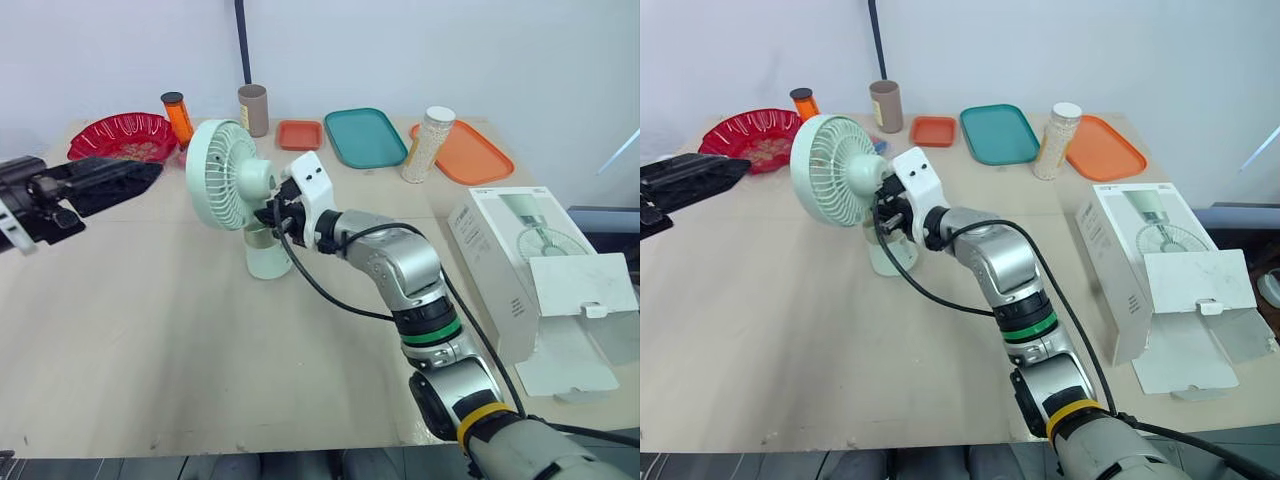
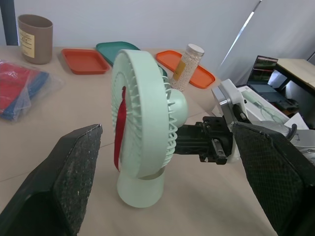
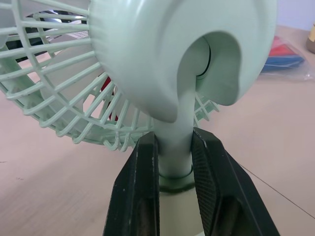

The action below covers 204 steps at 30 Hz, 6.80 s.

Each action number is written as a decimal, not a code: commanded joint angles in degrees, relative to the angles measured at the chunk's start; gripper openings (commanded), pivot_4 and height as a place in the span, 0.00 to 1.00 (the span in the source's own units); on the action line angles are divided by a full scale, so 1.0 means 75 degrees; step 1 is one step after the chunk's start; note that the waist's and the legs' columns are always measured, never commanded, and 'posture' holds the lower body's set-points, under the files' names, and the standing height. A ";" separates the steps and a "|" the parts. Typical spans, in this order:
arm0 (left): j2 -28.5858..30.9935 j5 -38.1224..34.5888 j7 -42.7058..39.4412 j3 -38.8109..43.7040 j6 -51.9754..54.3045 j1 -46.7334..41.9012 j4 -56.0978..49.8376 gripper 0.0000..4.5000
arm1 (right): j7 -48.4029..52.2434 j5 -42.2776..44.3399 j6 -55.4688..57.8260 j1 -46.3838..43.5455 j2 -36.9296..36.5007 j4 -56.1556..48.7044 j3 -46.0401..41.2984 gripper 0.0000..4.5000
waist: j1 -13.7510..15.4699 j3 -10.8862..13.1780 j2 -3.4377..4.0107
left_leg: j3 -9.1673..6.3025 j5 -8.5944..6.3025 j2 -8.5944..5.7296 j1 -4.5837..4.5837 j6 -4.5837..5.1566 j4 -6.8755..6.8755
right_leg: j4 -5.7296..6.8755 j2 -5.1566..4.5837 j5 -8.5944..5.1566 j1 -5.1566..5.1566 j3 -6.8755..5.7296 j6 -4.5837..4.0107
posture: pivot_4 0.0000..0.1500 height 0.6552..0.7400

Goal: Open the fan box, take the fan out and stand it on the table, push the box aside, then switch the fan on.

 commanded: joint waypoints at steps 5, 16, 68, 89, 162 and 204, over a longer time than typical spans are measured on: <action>0.0227 0.2198 -0.2497 0.0586 0.0473 0.1373 -0.0763 0.99 | 0.0685 0.0798 -0.0227 0.0009 -0.0464 -0.1611 -0.0561 0.08 | -0.0044 0.0003 0.0006 | 0.0019 0.0008 0.0006 0.0002 -0.0014 -0.0028 | 0.0002 -0.0003 0.0003 -0.0020 0.0002 -0.0006 | 1.00 1.00; 0.0181 0.5941 -0.5661 -0.1743 -0.1957 0.1803 -0.1086 0.99 | 0.1300 0.1260 -0.0156 0.0893 -0.1346 -0.2517 -0.0511 0.08 | -0.0025 0.0004 0.0006 | 0.0027 0.0018 0.0009 0.0008 -0.0028 -0.0043 | -0.0001 -0.0001 0.0009 -0.0019 0.0005 -0.0016 | 1.00 1.00; -0.2720 1.0270 -0.8485 -0.5957 -0.5812 -0.0961 0.1160 0.01 | 0.2053 0.1442 -0.2509 0.4061 -0.2566 -0.4261 0.0273 0.08 | -0.0057 0.0001 0.0002 | 0.0011 0.0008 0.0010 0.0003 0.0000 0.0017 | 0.0030 0.0011 0.0007 -0.0001 0.0000 -0.0008 | 1.00 1.00; -0.3506 1.1061 -0.7868 -0.6353 -0.5880 -0.1481 0.2008 0.01 | 0.2276 0.1038 -0.3085 0.4184 -0.2477 -0.3754 0.0486 0.08 | -0.0058 -0.0002 0.0000 | 0.0009 0.0004 0.0008 0.0007 0.0008 0.0040 | 0.0049 0.0011 0.0007 0.0005 -0.0001 -0.0008 | 1.00 1.00; -0.3966 1.0600 -0.7477 -0.6116 -0.4940 -0.1161 0.1161 0.01 | 0.2189 0.0973 -0.2922 0.4266 -0.2521 -0.3749 0.0602 0.08 | -0.0051 -0.0006 -0.0002 | 0.0005 0.0003 0.0004 0.0009 0.0009 0.0051 | 0.0060 0.0008 0.0006 0.0011 -0.0002 -0.0006 | 1.00 1.00; -0.2671 0.8111 -0.5985 -0.3404 -0.2900 0.2993 -0.2953 0.01 | 0.1973 0.1779 -0.2047 0.2971 -0.3367 -0.3219 -0.1176 0.08 | -0.0161 -0.0006 0.0003 | 0.0011 -0.0008 0.0007 0.0021 0.0026 0.0043 | 0.0074 0.0007 -0.0008 0.0011 0.0005 -0.0009 | 1.00 1.00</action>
